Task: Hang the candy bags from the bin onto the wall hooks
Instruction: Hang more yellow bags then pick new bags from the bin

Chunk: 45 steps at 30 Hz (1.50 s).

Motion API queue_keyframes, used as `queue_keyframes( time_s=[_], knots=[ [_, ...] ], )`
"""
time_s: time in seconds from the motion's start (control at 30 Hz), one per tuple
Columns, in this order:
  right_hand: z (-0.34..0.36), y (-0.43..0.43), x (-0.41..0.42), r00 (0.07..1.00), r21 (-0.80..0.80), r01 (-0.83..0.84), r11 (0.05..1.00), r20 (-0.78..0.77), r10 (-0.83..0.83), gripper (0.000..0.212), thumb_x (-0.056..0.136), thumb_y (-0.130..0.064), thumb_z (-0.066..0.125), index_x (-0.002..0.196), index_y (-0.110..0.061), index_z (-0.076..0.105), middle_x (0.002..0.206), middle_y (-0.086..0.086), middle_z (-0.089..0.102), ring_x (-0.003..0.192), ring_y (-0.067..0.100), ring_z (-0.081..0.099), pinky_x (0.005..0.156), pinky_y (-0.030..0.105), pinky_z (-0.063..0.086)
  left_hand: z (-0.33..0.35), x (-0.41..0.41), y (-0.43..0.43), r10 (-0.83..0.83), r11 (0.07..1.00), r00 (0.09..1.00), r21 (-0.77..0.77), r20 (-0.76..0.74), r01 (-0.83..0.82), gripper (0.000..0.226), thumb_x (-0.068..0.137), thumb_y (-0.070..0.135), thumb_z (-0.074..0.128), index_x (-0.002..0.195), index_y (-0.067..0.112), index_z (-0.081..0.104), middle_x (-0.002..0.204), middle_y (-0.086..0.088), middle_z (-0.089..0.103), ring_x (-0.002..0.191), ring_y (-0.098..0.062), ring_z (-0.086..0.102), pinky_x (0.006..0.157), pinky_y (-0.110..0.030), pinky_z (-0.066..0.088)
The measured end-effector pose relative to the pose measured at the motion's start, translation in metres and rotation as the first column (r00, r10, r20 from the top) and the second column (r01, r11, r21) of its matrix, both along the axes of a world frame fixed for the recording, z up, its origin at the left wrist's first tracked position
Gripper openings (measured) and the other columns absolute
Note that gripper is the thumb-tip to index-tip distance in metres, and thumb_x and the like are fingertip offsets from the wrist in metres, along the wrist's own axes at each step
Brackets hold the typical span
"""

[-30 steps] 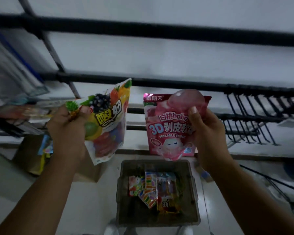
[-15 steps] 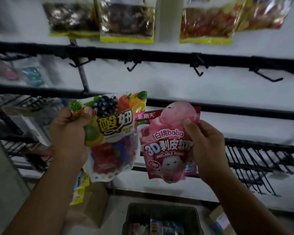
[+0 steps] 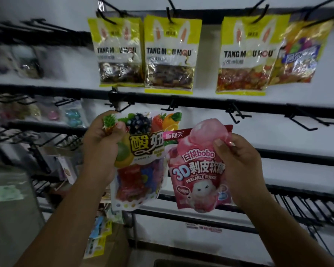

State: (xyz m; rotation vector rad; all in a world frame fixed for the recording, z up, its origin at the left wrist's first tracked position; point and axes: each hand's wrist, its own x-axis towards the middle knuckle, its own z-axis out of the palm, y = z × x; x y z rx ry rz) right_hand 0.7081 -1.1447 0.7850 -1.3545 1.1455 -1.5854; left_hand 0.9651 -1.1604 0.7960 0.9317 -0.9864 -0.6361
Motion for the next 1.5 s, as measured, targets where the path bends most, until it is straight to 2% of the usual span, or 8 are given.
queue_keyframes(
  time_s=[0.17,0.33,0.43,0.57,0.87,1.03,1.23,1.5],
  knots=[
    [0.003,-0.004,0.02,0.992,0.026,0.064,0.998,0.11,-0.067,0.012,0.094,-0.029,0.062,0.096,-0.02,0.069,0.086,0.003,0.075,0.08,0.022,0.074,0.07,0.045,0.061,0.012,0.014,-0.002,0.012,0.999,0.996,0.042,-0.086,-0.009,0.035,0.091,0.004,0.065,0.08,0.037,0.074,0.08,0.009,0.071,0.083,-0.018,0.065,0.084,-0.046,0.054],
    [0.006,-0.003,0.046,0.992,0.022,0.101,0.995,0.069,-0.102,0.014,0.093,-0.032,0.063,0.097,-0.02,0.069,0.083,0.001,0.075,0.074,0.02,0.074,0.062,0.037,0.061,0.015,0.036,-0.008,-0.016,0.997,0.985,0.075,-0.171,0.029,0.031,0.085,-0.002,0.067,0.079,0.028,0.072,0.058,0.006,0.065,0.053,-0.011,0.06,0.058,-0.026,0.05],
    [0.005,-0.002,0.066,0.991,0.019,0.123,0.992,0.046,-0.124,0.012,0.093,-0.033,0.062,0.094,-0.023,0.069,0.083,0.0,0.075,0.075,0.02,0.074,0.063,0.039,0.061,0.011,0.051,-0.013,-0.072,0.988,0.973,0.121,-0.221,0.101,0.025,0.087,-0.003,0.065,0.089,0.021,0.07,0.057,0.005,0.067,0.05,-0.009,0.062,0.049,-0.021,0.051],
    [0.002,0.002,0.096,0.986,0.039,0.153,0.988,0.055,-0.155,0.011,0.093,-0.032,0.062,0.093,-0.023,0.068,0.083,-0.001,0.075,0.073,0.02,0.074,0.062,0.037,0.06,0.0,0.077,-0.026,-0.147,0.955,0.948,0.21,-0.282,0.211,0.013,0.087,0.005,0.068,0.096,0.013,0.074,0.08,0.0,0.076,0.078,-0.019,0.072,0.067,-0.034,0.061],
    [-0.005,0.009,0.139,0.979,0.094,0.181,0.979,0.072,-0.188,0.012,0.094,-0.029,0.06,0.1,-0.02,0.065,0.081,0.001,0.075,0.072,0.02,0.074,0.057,0.035,0.06,-0.011,0.112,-0.053,-0.204,0.928,0.933,0.244,-0.296,0.28,0.014,0.093,0.013,0.064,0.081,0.015,0.07,0.067,0.004,0.072,0.061,-0.013,0.07,0.055,-0.03,0.057],
    [-0.003,0.005,0.149,0.978,0.092,0.195,0.976,0.061,-0.201,0.012,0.094,-0.031,0.061,0.101,-0.022,0.065,0.081,0.0,0.076,0.072,0.021,0.075,0.059,0.039,0.06,-0.009,0.117,-0.067,-0.205,0.932,0.919,0.218,-0.336,0.288,0.012,0.094,0.008,0.061,0.085,0.011,0.068,0.062,0.006,0.071,0.058,-0.008,0.068,0.05,-0.024,0.054],
    [0.002,-0.004,0.153,0.974,0.079,0.22,0.972,0.04,-0.224,0.019,0.094,-0.03,0.061,0.104,-0.015,0.067,0.079,-0.001,0.075,0.071,0.017,0.074,0.056,0.031,0.059,-0.005,0.12,-0.085,-0.193,0.928,0.907,0.23,-0.374,0.293,0.011,0.093,0.013,0.063,0.085,0.017,0.07,0.066,0.006,0.072,0.06,-0.009,0.068,0.054,-0.028,0.056],
    [0.0,-0.013,0.159,0.971,0.12,0.197,0.973,0.115,-0.211,0.018,0.093,-0.029,0.062,0.103,-0.014,0.067,0.08,0.006,0.074,0.072,0.023,0.074,0.061,0.041,0.06,-0.005,0.117,-0.103,-0.163,0.925,0.906,0.259,-0.391,0.278,0.013,0.092,0.012,0.065,0.083,0.018,0.071,0.064,0.005,0.072,0.058,-0.009,0.069,0.056,-0.032,0.059]
  ],
)
